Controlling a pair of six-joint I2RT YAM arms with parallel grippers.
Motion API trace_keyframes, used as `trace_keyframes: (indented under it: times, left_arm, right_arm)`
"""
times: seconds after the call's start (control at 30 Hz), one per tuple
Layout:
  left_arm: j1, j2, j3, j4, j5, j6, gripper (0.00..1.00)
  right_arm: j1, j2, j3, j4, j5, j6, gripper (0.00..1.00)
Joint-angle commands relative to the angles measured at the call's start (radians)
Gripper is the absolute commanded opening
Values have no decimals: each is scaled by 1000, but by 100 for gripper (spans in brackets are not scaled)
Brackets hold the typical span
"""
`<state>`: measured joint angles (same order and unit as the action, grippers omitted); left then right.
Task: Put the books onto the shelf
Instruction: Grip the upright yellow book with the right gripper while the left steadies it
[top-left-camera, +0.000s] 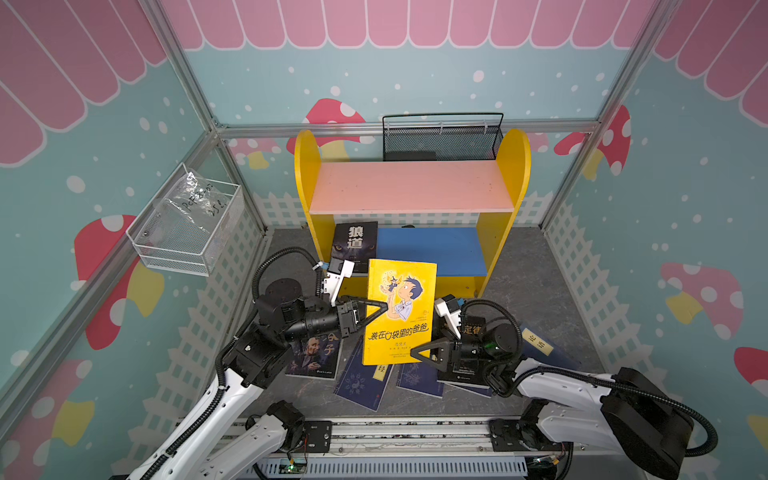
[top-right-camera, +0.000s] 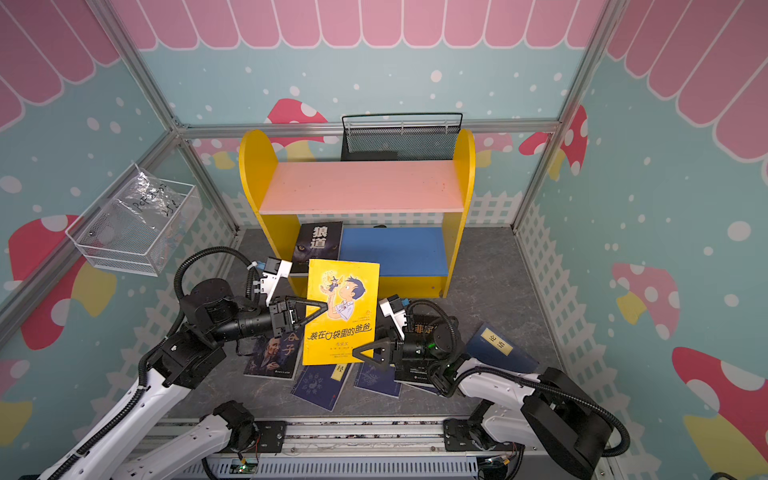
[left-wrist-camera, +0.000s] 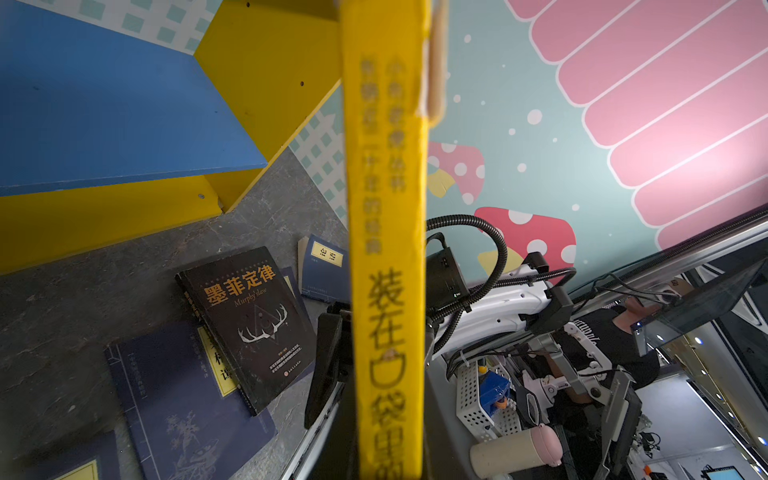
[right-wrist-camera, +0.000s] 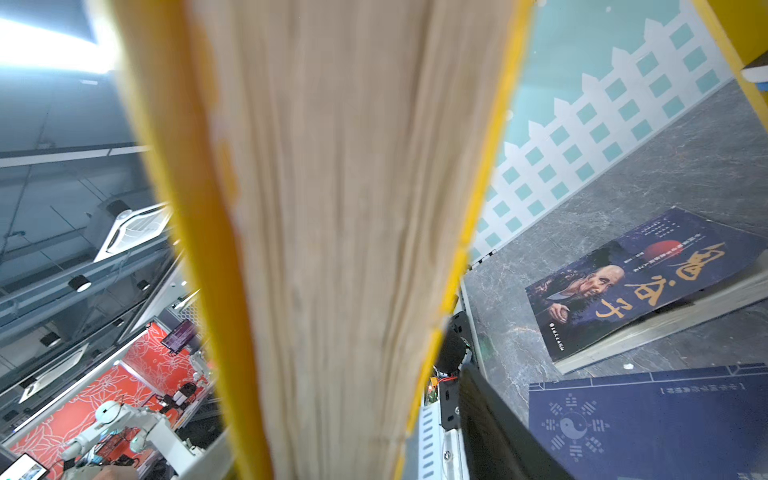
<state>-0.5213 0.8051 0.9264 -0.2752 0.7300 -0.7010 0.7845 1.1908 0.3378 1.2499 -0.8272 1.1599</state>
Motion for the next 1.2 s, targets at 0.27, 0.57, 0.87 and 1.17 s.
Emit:
trace_keyframes:
  times: [0.27,0.57,0.87,1.17]
  left_arm:
    - [52,-11,35,113,86,-13,0]
    - [70,-3,25,131,94,-28,0]
    - [78,10,19,99,59,-31,0]
    - [81,-11,46,-41,-127,13,69]
  right_arm:
    - [0,60,-19,204,-9,107,45]
    - [-2,73,-20,181,17,113,36]
    - [-29,66,-17,132,70,102,21]
    - [-60,2,10,-56,119,63,17]
